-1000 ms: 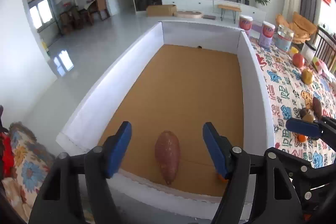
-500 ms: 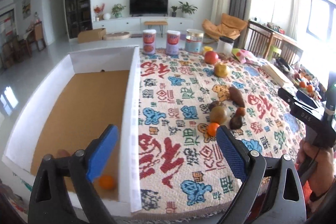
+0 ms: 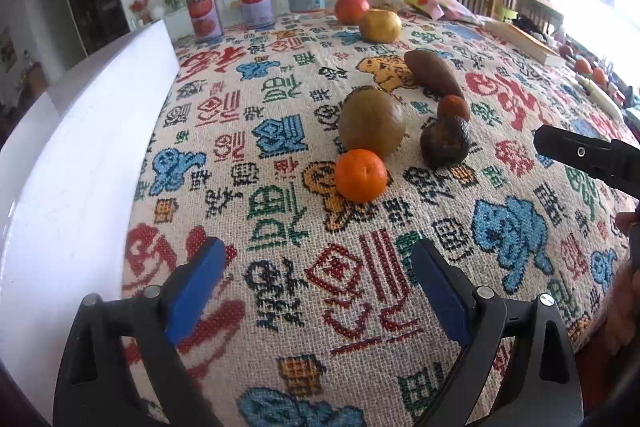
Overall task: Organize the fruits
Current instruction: 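Grasp a mandarin orange with the left tool while the right tool reaches for the smaller sweet potato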
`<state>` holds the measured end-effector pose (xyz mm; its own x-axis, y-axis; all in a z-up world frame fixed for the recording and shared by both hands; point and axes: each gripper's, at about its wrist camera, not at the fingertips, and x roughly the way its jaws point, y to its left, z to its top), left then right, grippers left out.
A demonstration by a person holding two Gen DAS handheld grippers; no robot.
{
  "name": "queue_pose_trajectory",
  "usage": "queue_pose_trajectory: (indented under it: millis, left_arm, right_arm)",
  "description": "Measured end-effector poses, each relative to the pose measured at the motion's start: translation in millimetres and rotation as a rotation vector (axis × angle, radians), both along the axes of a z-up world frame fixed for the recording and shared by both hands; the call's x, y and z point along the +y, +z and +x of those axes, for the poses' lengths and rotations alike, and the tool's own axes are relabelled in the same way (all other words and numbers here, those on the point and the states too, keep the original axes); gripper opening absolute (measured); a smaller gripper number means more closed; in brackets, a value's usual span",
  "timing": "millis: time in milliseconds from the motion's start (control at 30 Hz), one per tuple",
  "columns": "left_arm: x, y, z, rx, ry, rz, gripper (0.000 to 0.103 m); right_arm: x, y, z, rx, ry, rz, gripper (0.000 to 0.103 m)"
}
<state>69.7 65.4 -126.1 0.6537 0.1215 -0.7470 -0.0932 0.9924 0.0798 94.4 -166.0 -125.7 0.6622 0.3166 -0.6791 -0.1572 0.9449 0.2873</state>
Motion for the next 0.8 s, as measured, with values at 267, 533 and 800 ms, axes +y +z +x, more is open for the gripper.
queue_pose_trajectory:
  millis: [267,533,800]
  left_arm:
    - [15.4,-15.3,15.7,0.027,0.001,-0.066,0.095]
    - [17.2,-11.7,29.1,0.030,-0.049,-0.191,0.093]
    - [3.3,-10.9,51.1,0.014,-0.080,-0.151,0.057]
  right_arm:
    - [21.4,-4.8,-0.7,0.005,0.121,-0.009,0.062]
    - [24.8,-6.8,1.9,0.016,0.119,-0.021,0.058]
    - [12.3,-9.4,5.5,0.037,0.075,0.019,0.058]
